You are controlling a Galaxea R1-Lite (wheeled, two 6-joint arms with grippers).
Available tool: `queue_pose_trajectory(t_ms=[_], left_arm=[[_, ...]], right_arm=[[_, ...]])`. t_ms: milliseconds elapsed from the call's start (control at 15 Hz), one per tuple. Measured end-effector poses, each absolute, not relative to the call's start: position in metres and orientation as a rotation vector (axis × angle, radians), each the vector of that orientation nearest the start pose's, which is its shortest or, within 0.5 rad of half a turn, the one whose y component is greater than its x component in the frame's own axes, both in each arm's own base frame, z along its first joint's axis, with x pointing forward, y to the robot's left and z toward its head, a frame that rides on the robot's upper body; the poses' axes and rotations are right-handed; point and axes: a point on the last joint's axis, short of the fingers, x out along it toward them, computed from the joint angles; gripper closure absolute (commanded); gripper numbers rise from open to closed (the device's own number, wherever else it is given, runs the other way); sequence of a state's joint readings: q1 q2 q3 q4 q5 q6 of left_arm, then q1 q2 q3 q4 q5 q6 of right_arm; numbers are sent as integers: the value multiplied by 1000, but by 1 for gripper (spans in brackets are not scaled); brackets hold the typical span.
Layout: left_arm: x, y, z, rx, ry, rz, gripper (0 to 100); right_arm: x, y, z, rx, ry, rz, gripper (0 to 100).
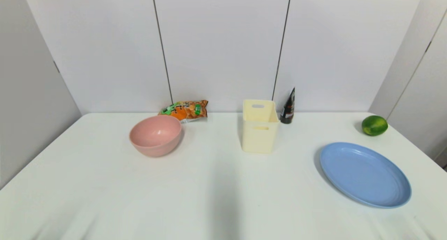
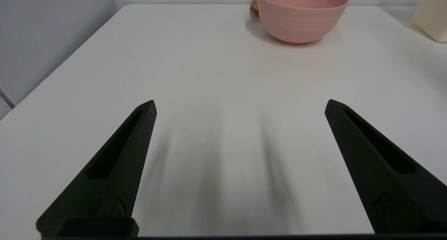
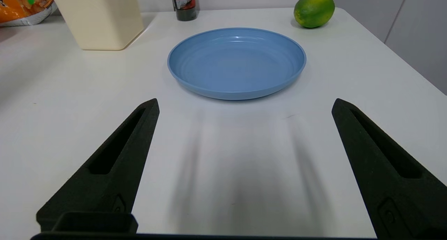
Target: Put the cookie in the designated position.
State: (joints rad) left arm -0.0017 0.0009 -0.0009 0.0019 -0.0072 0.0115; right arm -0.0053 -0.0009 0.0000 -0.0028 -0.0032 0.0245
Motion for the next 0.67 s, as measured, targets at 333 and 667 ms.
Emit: queue_pose_trajectory(t_ms=[333,667], left_arm=[[-23,0,75,9,0,-8,0],[-23,0,75,9,-1,-7,0]], right_arm=[[-23,0,76,24,-4,-8,0],[-23,0,76,26,-3,-12,0]])
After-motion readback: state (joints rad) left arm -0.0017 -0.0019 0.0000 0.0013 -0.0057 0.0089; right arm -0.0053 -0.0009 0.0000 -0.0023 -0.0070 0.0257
